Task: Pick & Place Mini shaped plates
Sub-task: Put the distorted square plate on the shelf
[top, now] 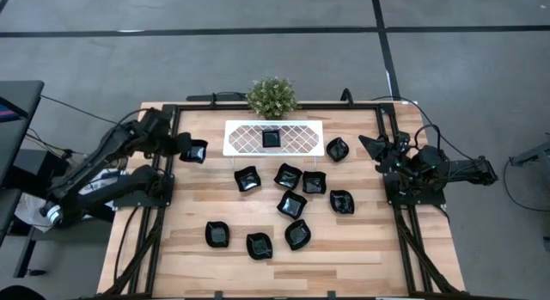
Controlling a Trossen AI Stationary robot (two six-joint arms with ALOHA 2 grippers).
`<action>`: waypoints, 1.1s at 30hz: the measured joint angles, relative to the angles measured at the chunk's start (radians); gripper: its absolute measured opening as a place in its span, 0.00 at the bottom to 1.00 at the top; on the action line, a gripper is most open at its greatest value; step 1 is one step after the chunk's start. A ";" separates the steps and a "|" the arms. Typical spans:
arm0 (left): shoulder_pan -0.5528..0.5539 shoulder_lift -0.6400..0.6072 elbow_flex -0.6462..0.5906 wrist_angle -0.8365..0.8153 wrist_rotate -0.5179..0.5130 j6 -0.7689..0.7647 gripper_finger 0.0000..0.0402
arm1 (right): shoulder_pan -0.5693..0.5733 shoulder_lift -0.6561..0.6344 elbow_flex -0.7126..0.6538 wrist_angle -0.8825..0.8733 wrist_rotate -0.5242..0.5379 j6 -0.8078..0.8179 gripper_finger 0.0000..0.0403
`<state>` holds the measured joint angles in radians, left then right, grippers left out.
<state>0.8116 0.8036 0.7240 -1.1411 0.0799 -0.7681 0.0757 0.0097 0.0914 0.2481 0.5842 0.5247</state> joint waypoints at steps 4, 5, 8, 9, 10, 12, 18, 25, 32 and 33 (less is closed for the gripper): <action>0.000 0.002 0.079 -0.001 0.000 0.000 0.01 | 0.000 0.000 0.000 0.000 0.000 0.000 0.00; 0.000 0.001 0.101 -0.004 0.000 0.000 0.01 | 0.000 0.000 0.000 0.000 0.000 0.000 0.00; 0.000 0.003 0.172 0.004 0.000 0.000 0.01 | 0.000 0.000 0.000 0.000 0.000 -0.001 0.00; 0.000 0.004 0.193 0.005 0.000 0.000 0.01 | 0.000 0.000 0.000 0.000 0.000 -0.001 0.00; 0.000 0.008 0.213 0.009 0.000 -0.004 0.01 | 0.000 0.000 0.000 0.000 0.000 -0.001 0.00; -0.005 0.017 0.244 0.027 0.000 -0.019 0.01 | 0.000 0.000 0.000 0.000 0.000 -0.002 0.00; -0.058 0.076 0.284 0.132 0.000 -0.035 0.01 | 0.000 0.000 0.000 0.000 0.000 -0.002 0.00; -0.146 0.210 0.306 0.302 0.000 -0.107 0.01 | 0.000 0.000 0.000 0.000 0.000 -0.002 0.00; -0.233 0.356 0.334 0.435 0.000 -0.155 0.01 | 0.000 0.000 0.000 0.000 0.000 -0.001 0.00; -0.243 0.373 0.339 0.439 0.000 -0.157 0.01 | 0.000 0.000 0.000 0.000 0.000 -0.001 0.00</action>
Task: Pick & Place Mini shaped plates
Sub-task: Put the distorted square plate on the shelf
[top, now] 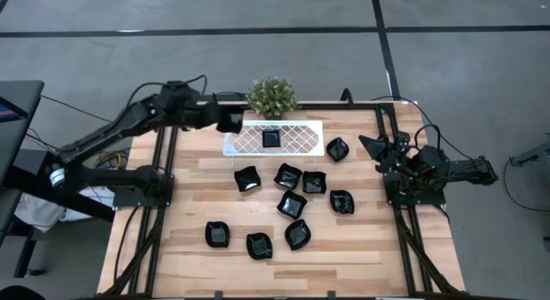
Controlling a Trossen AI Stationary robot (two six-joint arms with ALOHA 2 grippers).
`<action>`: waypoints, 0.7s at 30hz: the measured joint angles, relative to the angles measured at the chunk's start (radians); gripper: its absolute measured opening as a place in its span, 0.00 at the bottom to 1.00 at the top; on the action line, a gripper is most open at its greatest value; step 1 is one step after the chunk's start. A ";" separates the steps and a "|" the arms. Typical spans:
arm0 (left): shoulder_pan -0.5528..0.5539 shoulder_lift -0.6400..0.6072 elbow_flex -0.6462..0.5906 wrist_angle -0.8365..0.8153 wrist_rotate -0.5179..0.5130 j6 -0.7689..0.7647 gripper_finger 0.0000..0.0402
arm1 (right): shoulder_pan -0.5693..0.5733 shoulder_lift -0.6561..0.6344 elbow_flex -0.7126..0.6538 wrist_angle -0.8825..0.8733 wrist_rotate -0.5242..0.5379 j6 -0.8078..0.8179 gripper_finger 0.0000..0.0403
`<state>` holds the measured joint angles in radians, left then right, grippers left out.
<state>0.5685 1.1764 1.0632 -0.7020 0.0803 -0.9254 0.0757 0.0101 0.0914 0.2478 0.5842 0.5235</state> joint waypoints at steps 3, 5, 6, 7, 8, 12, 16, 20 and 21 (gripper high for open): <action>-0.023 0.045 0.017 0.008 0.000 -0.023 0.01 | 0.000 0.000 0.000 0.000 0.000 0.000 0.00; -0.038 0.070 0.027 0.010 0.000 -0.026 0.01 | 0.000 0.000 0.000 0.000 0.000 0.000 0.00; -0.046 0.081 0.031 0.013 0.000 -0.032 0.01 | 0.000 0.000 0.000 0.000 0.000 0.000 0.00; -0.053 0.092 0.032 0.015 -0.001 -0.040 0.01 | 0.000 0.000 0.000 0.000 0.000 0.000 0.00; -0.059 0.103 0.033 0.014 -0.004 -0.048 0.01 | 0.000 0.000 0.000 0.000 0.000 0.000 0.00; -0.090 0.140 0.035 0.016 -0.025 -0.075 0.01 | 0.000 0.000 0.000 -0.004 0.000 0.000 0.00; -0.111 0.171 0.035 0.015 -0.050 -0.080 0.01 | 0.000 0.000 0.000 -0.006 0.000 0.000 0.00; -0.115 0.182 0.035 0.015 -0.079 -0.087 0.01 | 0.000 0.000 0.000 -0.007 0.000 0.000 0.00; -0.119 0.181 0.035 0.015 -0.092 -0.092 0.01 | 0.000 0.000 0.000 -0.007 0.000 0.000 0.00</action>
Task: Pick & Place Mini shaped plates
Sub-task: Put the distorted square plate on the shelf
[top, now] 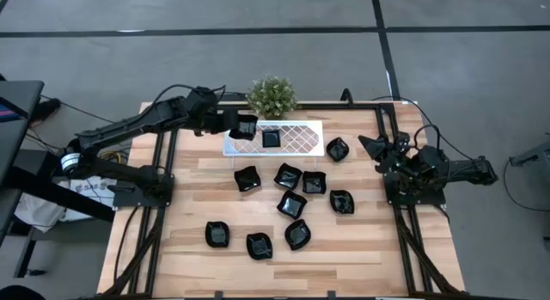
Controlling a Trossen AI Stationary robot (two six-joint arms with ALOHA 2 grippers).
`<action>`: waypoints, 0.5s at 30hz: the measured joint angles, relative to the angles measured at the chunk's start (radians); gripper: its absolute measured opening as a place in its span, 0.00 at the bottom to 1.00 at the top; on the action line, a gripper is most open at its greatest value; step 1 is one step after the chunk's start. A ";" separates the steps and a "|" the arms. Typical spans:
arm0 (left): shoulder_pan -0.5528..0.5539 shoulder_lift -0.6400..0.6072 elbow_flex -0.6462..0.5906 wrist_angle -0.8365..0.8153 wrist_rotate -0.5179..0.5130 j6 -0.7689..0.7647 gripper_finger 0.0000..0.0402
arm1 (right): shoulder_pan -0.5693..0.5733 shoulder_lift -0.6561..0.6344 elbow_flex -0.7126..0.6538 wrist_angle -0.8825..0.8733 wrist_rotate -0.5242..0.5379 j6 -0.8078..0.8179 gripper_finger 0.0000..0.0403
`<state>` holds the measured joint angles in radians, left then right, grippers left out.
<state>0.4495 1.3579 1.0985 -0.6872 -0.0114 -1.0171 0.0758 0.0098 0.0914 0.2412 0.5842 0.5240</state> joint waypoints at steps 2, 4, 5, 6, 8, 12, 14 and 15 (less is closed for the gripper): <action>-0.009 0.000 0.000 -0.003 -0.032 -0.012 0.01 | 0.000 0.000 0.000 0.000 0.000 0.000 0.00; -0.014 0.000 0.000 -0.006 -0.041 -0.014 0.01 | 0.000 0.000 0.000 0.000 -0.001 0.000 0.00; -0.017 0.000 0.000 -0.008 -0.042 -0.017 0.01 | 0.000 0.000 0.000 0.000 -0.002 0.000 0.00; -0.020 0.000 -0.003 -0.011 -0.043 -0.020 0.01 | 0.000 0.000 0.000 0.000 -0.003 0.000 0.00; -0.027 -0.001 -0.019 -0.013 -0.048 -0.040 0.01 | 0.000 0.000 0.000 0.000 -0.004 0.000 0.00; -0.039 -0.001 -0.053 -0.015 -0.049 -0.069 0.01 | 0.000 0.000 0.000 -0.001 -0.004 0.000 0.00; -0.045 -0.001 -0.070 -0.016 -0.049 -0.090 0.01 | 0.000 0.000 0.000 -0.001 -0.004 0.000 0.00; -0.045 0.000 -0.073 -0.019 -0.048 -0.093 0.01 | 0.000 0.000 0.000 -0.001 -0.004 0.000 0.00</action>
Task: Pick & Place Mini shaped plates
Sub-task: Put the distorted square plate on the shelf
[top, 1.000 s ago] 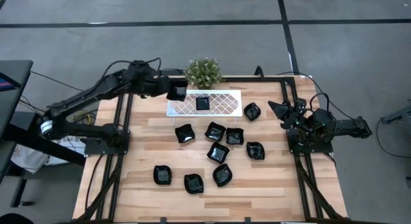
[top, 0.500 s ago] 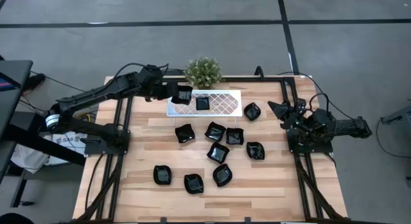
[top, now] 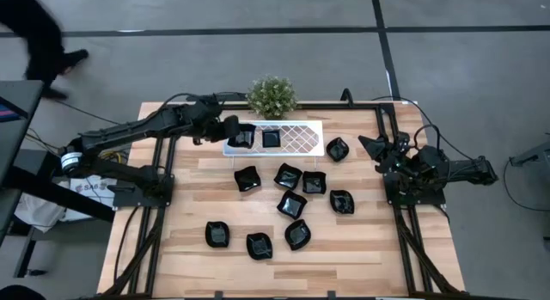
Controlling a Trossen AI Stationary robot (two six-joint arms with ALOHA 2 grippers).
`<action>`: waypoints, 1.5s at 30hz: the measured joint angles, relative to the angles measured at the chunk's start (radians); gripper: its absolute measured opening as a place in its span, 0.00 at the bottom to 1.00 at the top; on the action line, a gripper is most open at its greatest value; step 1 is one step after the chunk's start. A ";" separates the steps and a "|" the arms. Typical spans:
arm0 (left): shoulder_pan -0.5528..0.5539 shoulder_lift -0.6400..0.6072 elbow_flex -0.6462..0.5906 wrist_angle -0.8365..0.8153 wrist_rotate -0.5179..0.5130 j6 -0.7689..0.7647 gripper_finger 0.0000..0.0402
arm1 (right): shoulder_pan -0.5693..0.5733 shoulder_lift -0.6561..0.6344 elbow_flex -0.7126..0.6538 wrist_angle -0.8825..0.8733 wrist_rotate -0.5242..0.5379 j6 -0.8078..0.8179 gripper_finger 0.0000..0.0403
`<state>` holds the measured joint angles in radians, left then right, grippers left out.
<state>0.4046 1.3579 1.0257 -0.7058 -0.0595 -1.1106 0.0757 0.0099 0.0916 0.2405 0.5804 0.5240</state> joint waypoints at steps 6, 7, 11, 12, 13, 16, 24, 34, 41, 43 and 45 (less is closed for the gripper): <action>0.000 -0.001 -0.010 0.014 -0.024 -0.021 0.01 | 0.000 0.000 0.000 0.000 0.000 0.000 0.00; 0.000 -0.001 -0.010 0.016 -0.028 -0.021 0.01 | 0.000 0.000 0.000 0.000 0.000 0.000 0.00; 0.000 -0.001 -0.010 0.018 -0.030 -0.024 0.01 | 0.000 0.000 0.000 0.000 0.000 0.000 0.00; 0.000 -0.001 -0.010 0.019 -0.030 -0.024 0.01 | 0.000 0.000 0.000 0.000 0.000 0.000 0.00; 0.000 -0.001 -0.010 0.019 -0.036 -0.024 0.01 | 0.000 0.000 0.000 0.000 0.000 0.000 0.00; 0.000 -0.001 -0.010 0.019 -0.041 -0.025 0.01 | 0.000 0.000 0.000 0.000 0.000 0.000 0.00; -0.023 0.026 -0.009 0.036 -0.044 -0.032 0.01 | 0.000 0.000 0.000 0.000 0.000 0.000 0.00; -0.026 0.040 -0.009 0.039 -0.044 -0.029 0.01 | 0.000 0.000 0.000 0.000 -0.004 0.000 0.00; -0.026 0.040 -0.009 0.042 -0.046 -0.031 0.03 | 0.000 0.000 0.000 0.000 -0.004 0.000 0.00; -0.026 0.040 -0.009 0.042 -0.047 -0.031 0.05 | 0.000 0.000 0.000 0.001 -0.004 0.000 0.00; -0.025 0.040 -0.009 0.047 -0.049 -0.031 0.07 | 0.000 0.000 0.000 0.000 -0.004 0.000 0.00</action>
<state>0.3794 1.3979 1.0164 -0.6586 -0.1085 -1.1419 0.0757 0.0098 0.0917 0.2409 0.5766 0.5243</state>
